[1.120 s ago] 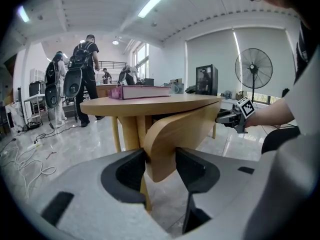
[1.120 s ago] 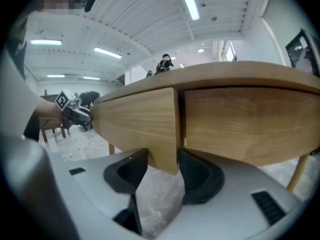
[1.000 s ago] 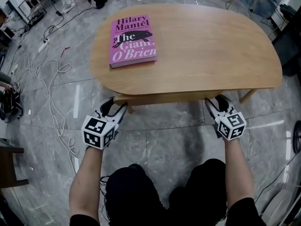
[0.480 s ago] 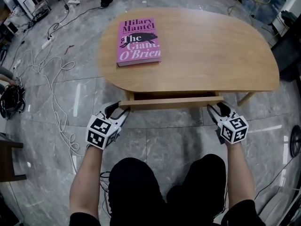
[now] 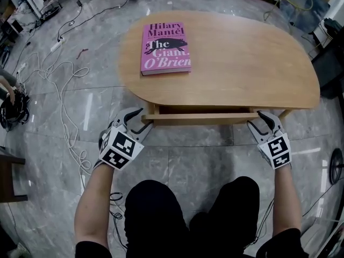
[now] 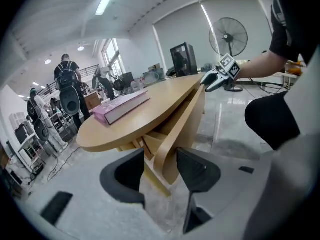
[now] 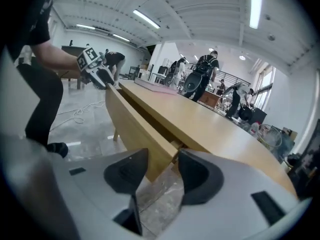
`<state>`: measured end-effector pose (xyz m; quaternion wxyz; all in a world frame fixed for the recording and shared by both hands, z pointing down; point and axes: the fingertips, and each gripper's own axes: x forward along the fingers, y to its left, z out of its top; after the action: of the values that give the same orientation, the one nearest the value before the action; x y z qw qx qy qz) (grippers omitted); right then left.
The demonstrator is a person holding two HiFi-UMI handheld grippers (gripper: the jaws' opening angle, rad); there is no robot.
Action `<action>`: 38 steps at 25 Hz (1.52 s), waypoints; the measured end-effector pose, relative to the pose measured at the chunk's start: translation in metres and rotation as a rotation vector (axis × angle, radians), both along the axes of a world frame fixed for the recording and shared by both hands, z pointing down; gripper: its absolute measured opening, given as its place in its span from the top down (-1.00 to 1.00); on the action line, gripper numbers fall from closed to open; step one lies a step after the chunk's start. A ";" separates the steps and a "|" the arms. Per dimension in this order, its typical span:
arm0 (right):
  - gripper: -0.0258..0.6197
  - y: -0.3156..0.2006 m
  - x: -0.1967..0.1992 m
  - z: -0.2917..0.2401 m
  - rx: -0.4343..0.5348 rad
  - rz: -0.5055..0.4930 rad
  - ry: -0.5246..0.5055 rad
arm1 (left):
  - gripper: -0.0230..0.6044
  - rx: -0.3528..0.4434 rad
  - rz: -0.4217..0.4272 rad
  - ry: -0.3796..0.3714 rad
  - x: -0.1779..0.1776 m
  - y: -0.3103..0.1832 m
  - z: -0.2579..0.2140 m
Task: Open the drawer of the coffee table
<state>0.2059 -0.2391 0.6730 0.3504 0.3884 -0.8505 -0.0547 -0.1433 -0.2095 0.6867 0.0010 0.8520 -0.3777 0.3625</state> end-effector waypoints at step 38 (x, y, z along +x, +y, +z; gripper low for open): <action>0.54 0.035 -0.065 0.007 -0.047 -0.552 0.553 | 0.49 -0.138 0.245 -0.255 0.018 0.031 0.016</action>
<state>0.1411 -0.2044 0.6803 0.5471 0.1077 -0.7976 -0.2300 -0.1251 -0.1784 0.7027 -0.0327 0.8366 -0.2426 0.4900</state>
